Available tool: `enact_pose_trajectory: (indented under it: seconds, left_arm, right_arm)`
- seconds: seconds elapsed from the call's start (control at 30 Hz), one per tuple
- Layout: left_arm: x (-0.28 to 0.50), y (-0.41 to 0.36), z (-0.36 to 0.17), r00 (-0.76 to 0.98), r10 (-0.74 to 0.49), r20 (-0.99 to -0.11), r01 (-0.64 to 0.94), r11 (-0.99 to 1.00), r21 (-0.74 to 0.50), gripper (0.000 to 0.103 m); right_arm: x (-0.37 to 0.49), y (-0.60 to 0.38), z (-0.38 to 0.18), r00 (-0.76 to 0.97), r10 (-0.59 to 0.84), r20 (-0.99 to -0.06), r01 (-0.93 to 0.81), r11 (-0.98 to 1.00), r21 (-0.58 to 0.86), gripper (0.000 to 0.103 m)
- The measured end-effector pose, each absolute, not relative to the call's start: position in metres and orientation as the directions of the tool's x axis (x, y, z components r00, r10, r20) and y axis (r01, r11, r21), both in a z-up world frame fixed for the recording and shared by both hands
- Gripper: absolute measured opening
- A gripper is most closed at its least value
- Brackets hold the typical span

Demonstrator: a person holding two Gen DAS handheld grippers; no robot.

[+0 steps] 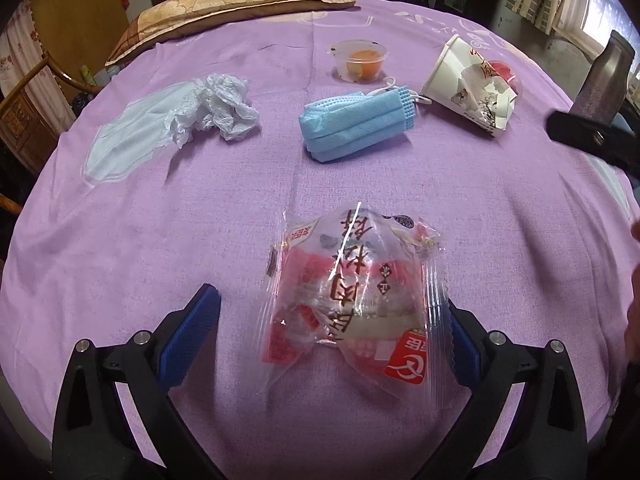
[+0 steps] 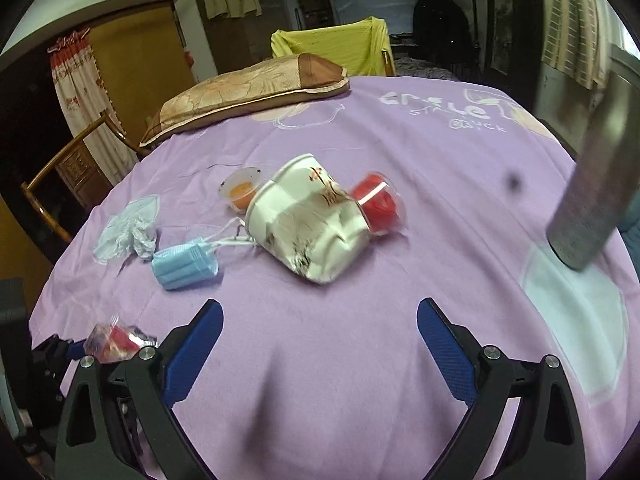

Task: Collect trash
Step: 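Move left tool to the clear snack bag while right tool approaches the white paper cup, then close left tool on the clear snack bag while right tool grasps the white paper cup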

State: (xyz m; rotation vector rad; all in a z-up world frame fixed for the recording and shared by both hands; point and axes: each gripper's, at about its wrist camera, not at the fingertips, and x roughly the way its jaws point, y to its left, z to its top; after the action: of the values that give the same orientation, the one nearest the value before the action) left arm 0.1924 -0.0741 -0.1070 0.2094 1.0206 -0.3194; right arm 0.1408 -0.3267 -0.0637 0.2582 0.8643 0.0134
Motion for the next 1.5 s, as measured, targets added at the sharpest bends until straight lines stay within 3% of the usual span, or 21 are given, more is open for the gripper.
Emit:
enact_pose_trajectory:
  seconds: [0.4,0.6,0.77,1.13,1.17,1.23,1.43,1.5]
  left_arm:
    - [0.193,-0.075,-0.107,0.482,-0.163,-0.861,0.356,0.934,0.022,0.097]
    - [0.193,-0.075,-0.107,0.482,-0.163,-0.861,0.356,0.934,0.022,0.097]
    - [0.193,-0.075,-0.107,0.482,-0.163,-0.861,0.356,0.934,0.022,0.097]
    - [0.193,-0.074,-0.107,0.481,-0.164,-0.861,0.356,0.934,0.021,0.097]
    - [0.193,-0.074,-0.107,0.481,-0.164,-0.861,0.356,0.934,0.021,0.097]
    - [0.193,-0.075,-0.107,0.481,-0.165,-0.861,0.357,0.934,0.02,0.097]
    - [0.194,-0.072,-0.105,0.481,-0.202,-0.853,0.357,0.934,-0.019,0.096]
    - [0.192,-0.067,-0.102,0.49,-0.24,-0.838,0.355,0.933,-0.06,0.09]
  right_arm:
    - [0.218,-0.317,-0.073,0.635,0.067,-0.77,0.035,0.993,0.116,0.096]
    - [0.197,-0.305,-0.073,0.57,0.315,-0.758,-0.13,0.946,0.296,0.095]
    - [0.191,-0.305,-0.066,0.62,0.247,-0.745,-0.12,0.968,0.221,0.095]
    - [0.211,-0.329,-0.094,0.571,0.331,-0.751,0.009,0.912,0.41,0.091]
    - [0.213,-0.327,-0.097,0.562,0.337,-0.755,0.014,0.909,0.416,0.088]
    - [0.213,-0.323,-0.102,0.546,0.339,-0.766,0.015,0.91,0.414,0.063]
    - [0.195,-0.33,-0.07,0.642,0.309,-0.702,0.008,0.913,0.409,0.063]
    - [0.191,-0.331,-0.063,0.659,0.295,-0.692,0.005,0.918,0.396,0.063]
